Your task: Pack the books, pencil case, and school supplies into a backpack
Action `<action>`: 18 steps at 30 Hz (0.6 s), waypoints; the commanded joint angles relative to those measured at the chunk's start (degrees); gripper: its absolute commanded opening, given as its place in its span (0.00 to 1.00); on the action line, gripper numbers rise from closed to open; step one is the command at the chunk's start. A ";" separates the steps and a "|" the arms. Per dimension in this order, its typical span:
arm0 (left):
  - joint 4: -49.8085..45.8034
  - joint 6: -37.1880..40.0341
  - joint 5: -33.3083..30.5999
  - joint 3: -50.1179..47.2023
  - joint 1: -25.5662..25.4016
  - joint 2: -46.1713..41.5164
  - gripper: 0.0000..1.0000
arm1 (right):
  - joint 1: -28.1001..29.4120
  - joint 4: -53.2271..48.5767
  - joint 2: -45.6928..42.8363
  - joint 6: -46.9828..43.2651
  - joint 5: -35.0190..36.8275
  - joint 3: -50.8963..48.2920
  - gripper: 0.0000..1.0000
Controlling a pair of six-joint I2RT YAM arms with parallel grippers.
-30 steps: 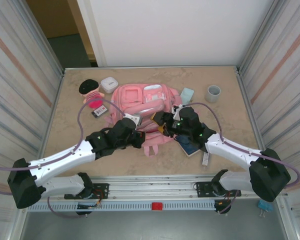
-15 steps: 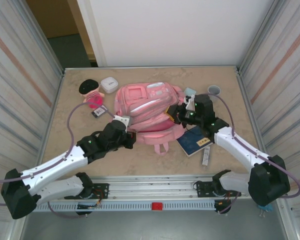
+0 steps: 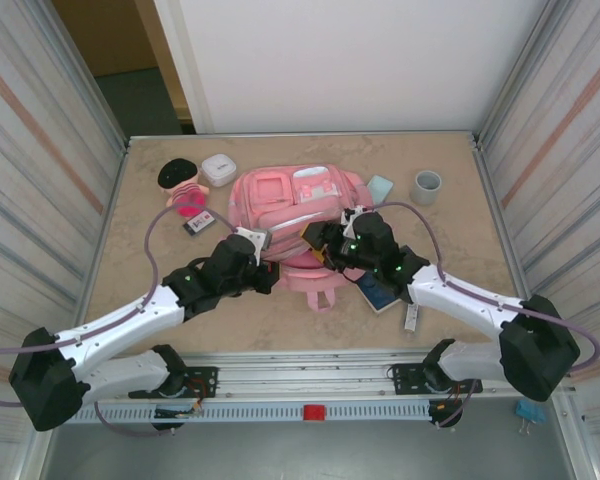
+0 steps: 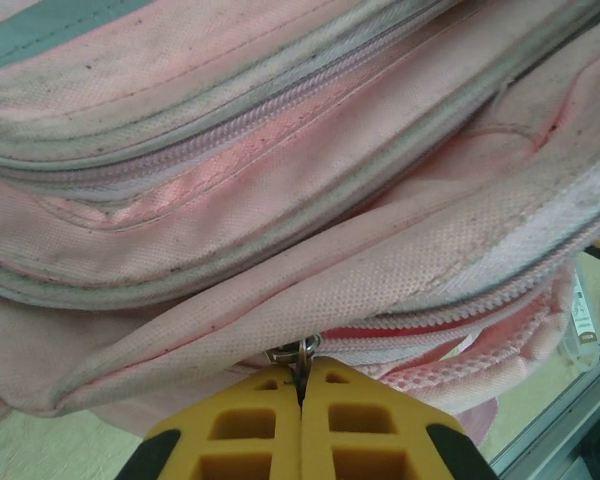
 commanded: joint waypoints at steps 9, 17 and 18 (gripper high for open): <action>-0.61 5.40 -0.20 -2.44 7.60 -4.35 0.00 | -8.97 -10.12 -1.59 -13.74 -14.57 11.52 0.03; 7.14 12.62 6.90 -4.42 21.07 -0.89 0.00 | -18.33 -26.06 1.05 -26.87 -35.60 26.51 0.01; 8.44 13.24 7.38 -4.32 22.58 0.54 0.00 | -19.25 -28.35 1.64 -28.37 -37.45 28.55 0.00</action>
